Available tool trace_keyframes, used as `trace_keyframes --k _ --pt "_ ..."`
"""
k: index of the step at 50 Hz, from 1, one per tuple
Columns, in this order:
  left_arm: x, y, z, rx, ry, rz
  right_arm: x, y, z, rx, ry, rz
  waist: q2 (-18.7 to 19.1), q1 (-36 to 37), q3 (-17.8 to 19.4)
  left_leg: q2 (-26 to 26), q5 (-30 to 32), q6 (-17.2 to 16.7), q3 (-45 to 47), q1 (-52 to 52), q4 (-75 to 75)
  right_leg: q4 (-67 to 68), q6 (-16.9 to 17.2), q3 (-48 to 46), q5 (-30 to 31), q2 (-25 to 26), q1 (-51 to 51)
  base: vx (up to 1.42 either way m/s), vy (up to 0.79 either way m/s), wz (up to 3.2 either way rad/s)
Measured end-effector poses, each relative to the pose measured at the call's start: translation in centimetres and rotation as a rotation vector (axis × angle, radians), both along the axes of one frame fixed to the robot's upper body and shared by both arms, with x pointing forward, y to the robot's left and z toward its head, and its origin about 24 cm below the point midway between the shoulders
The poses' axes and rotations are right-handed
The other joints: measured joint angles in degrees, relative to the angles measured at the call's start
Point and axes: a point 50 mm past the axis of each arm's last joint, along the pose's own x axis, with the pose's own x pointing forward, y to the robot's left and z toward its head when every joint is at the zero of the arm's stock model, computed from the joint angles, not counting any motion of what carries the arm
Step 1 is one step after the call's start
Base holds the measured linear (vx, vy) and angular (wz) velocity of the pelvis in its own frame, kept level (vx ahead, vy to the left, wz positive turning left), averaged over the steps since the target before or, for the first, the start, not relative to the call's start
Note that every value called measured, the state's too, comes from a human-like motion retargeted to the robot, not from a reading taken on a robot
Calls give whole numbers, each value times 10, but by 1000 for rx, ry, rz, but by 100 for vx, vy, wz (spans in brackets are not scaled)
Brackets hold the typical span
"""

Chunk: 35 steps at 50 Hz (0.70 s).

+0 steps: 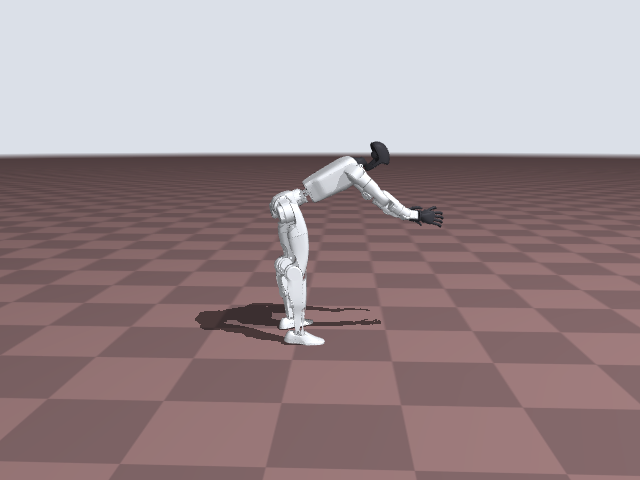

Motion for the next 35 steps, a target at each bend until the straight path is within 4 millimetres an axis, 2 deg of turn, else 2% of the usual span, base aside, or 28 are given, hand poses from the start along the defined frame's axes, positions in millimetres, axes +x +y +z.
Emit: trace_keyframes --k 5,9,10,11,12,15,16,17,18,19,20,22,25,27,30,35 --pt "3 5 -7 -43 14 -33 3 3 -9 47 -17 67 14 0 -9 -3 1 4 3 -18 -1 65 0 1 -34 -8 -50 -1 0 -2" --pt "15 9 -39 -60 73 -76 12 7 -42 83 -3 147 27 -10 -7 -11 -9 13 6 -14 9 159 -3 4 -92 -26 -85 -6 0 46" --pt "18 10 -50 -63 93 -88 14 7 -53 93 3 165 30 -14 -6 -15 -14 15 7 -13 16 188 -4 5 -110 -33 -94 3 -1 163" --pt "24 11 -81 -49 145 -98 19 7 -87 101 36 169 28 -40 25 -31 -67 18 4 24 76 290 -2 17 -185 -62 -77 7 -1 210" --pt "27 13 -105 -43 186 -107 20 5 -111 113 56 171 26 -61 48 -43 -103 21 2 45 124 367 -2 27 -238 -85 -71 0 -2 227" --pt "30 14 -146 -48 261 -131 20 2 -144 139 85 170 28 -89 59 -56 -127 34 5 6 203 446 -9 47 -272 -117 -107 -15 -2 126" --pt "29 16 -168 -43 300 -135 18 1 -163 138 108 159 28 -98 65 -57 -154 37 1 -1 248 476 -11 52 -294 -125 -105 -6 -4 57" --pt "26 19 -194 -34 346 -136 16 1 -186 136 139 141 26 -105 77 -53 -192 40 -3 -4 311 510 -12 55 -319 -129 -91 -1 -5 -23" --pt "19 23 -230 -17 410 -131 10 3 -218 133 186 110 22 -109 101 -36 -250 41 -12 -1 411 552 -12 55 -350 -128 -54 -5 -6 -52" --pt "13 26 -253 -14 457 -131 6 2 -236 131 218 88 20 -112 113 -28 -274 42 -16 -9 467 582 -14 59 -365 -129 -45 -12 -7 -42" --pt "9 27 -270 -17 496 -133 3 1 -248 128 245 75 20 -114 120 -24 -281 44 -19 -24 501 606 -16 64 -370 -131 -50 -11 -9 -36" --pt "-12 37 -318 -10 603 -145 -9 2 -287 91 332 32 15 -102 139 -8 -319 41 -34 9 547 629 -20 61 -399 -119 2 -3 -11 -57" --pt "-39 49 -366 -39 735 -169 -21 2 -326 36 463 16 6 -97 145 -7 -328 38 -46 27 571 648 -26 72 -425 -119 33 -6 -14 -3" --pt "-55 58 -387 -73 801 -188 -29 2 -348 -7 552 27 -3 -93 139 -9 -329 36 -54 39 576 646 -31 78 -441 -118 53 -6 -16 12" --pt "-75 70 -407 -135 869 -217 -40 4 -375 -69 677 65 -14 -84 124 -9 -330 31 -69 59 577 633 -40 83 -462 -112 86 -6 -19 10" --pt "-90 83 -415 -226 885 -247 -54 6 -396 -109 789 138 -24 -67 92 2 -334 19 -92 93 582 605 -60 74 -485 -89 143 -8 -22 7"
